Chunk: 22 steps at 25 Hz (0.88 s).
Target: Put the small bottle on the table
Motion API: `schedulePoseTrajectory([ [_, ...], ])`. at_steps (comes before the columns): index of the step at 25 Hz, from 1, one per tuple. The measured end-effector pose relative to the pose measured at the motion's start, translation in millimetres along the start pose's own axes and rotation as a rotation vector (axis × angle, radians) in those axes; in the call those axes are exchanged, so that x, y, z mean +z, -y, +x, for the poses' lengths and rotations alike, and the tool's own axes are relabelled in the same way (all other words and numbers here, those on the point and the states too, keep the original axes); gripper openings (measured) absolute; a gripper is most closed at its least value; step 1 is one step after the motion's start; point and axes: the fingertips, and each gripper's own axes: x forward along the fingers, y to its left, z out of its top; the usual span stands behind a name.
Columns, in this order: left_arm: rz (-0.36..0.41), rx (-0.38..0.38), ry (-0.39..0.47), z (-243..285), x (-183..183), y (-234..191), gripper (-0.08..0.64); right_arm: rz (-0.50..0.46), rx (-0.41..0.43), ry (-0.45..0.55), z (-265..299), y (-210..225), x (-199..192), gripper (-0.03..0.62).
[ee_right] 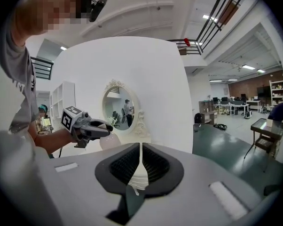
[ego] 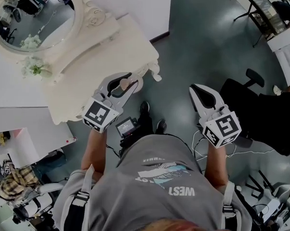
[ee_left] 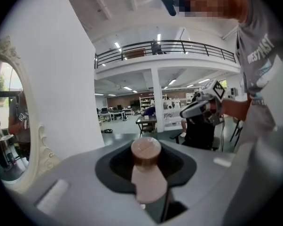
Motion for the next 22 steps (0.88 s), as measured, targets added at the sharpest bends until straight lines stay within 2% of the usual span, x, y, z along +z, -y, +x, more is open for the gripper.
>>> schedulePoseTrajectory([
  [11,0.012,-0.088,0.039,42,6,-63,0.112,0.033,-0.112,-0.033,36,19,14,0.021],
  [22,0.013,-0.151,0.052,62,-25,-138,0.112,0.010,-0.192,-0.067,102,5,35,0.021],
])
